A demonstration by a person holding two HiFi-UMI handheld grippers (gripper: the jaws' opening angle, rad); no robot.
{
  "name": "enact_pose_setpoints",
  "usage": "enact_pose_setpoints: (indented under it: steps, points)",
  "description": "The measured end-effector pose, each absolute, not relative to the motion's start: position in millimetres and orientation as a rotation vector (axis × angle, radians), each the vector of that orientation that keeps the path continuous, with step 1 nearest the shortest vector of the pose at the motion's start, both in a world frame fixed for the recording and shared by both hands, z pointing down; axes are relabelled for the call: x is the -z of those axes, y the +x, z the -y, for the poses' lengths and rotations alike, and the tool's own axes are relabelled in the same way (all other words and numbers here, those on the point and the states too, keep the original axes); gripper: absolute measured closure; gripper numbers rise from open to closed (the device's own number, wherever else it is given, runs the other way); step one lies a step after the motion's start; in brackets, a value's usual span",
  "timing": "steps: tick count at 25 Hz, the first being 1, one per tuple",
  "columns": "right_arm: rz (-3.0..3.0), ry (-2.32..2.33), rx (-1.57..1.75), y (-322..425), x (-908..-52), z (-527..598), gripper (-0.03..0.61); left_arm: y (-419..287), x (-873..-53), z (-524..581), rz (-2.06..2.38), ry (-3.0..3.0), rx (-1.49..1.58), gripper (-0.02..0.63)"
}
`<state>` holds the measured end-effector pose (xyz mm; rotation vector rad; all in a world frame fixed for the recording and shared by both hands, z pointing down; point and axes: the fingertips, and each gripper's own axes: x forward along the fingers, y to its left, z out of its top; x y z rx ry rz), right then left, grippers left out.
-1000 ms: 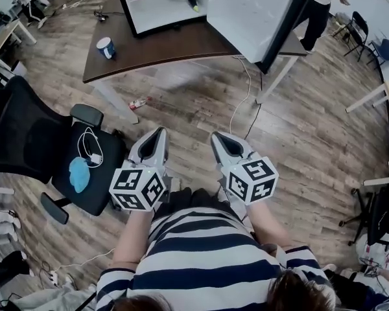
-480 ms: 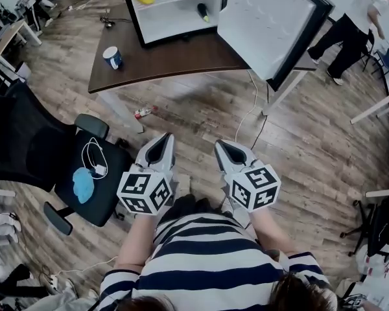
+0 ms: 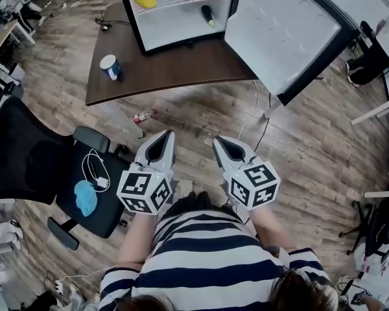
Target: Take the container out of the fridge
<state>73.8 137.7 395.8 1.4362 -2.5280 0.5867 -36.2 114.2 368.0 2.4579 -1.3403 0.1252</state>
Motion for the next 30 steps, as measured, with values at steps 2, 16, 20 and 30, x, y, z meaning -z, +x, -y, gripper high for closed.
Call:
enact_pose_setpoints:
  steps: [2,16,20,30]
  points:
    - [2.527,1.436,-0.598,66,-396,-121,0.586,-43,-368,-97,1.344,2.462,-0.128,0.614]
    - [2.53,1.423,-0.565,21,-391,-35,0.586,-93,-367,-20,1.354,2.477,-0.163,0.614]
    - [2.535,1.434,-0.52,16,-386,-11,0.586,-101,-367,-7,1.359,2.496,-0.201,0.614]
    - [2.53,1.424,-0.299,14,-363,74,0.586,-110,-361,39,1.467,2.503,-0.193,0.614]
